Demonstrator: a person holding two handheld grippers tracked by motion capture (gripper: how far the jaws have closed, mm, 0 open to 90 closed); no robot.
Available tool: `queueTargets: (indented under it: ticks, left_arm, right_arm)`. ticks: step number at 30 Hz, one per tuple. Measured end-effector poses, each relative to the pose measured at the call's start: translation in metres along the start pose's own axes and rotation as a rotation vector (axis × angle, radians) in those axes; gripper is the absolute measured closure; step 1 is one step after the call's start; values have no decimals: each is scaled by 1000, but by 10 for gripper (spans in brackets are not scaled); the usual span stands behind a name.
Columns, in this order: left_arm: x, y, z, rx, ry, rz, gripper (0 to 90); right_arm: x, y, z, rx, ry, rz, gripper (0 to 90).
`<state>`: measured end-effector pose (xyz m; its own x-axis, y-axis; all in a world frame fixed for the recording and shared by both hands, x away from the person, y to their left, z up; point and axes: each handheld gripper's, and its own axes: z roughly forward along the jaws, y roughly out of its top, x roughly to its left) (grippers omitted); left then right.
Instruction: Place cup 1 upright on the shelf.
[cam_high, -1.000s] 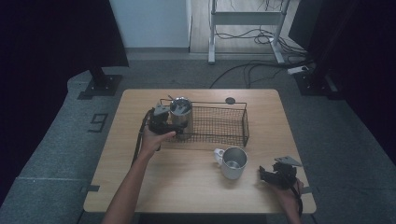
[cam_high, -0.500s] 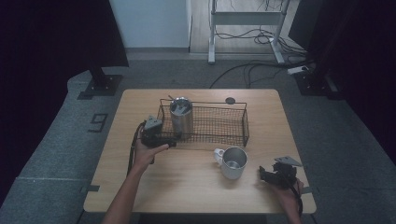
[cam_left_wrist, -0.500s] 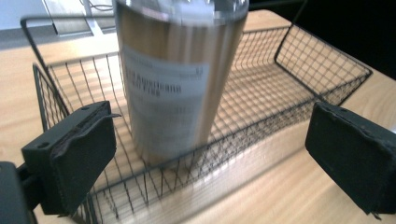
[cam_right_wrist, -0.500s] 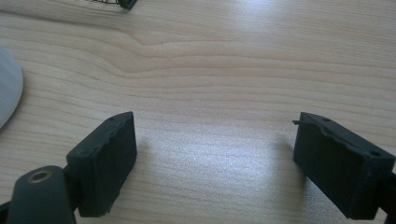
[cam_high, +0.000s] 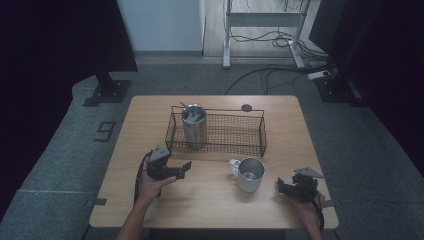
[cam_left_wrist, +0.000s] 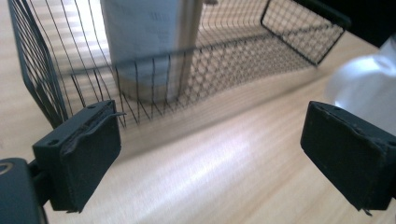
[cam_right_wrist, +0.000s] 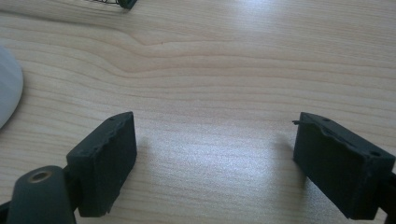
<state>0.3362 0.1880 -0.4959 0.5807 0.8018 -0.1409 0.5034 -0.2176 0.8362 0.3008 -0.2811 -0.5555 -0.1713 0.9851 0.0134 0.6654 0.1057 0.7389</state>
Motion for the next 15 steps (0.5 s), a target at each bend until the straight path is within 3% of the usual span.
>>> queueTargets:
  ticks: [6, 15]
  left_arm:
    - [-1, -19, 2, 43, 3, -1, 55]
    - [-3, -26, 3, 50, 16, 9, 58]
  right_arm:
    - [0, 0, 0, 0, 0, 0, 130]
    - [0, 0, 0, 1, 0, -1, 129]
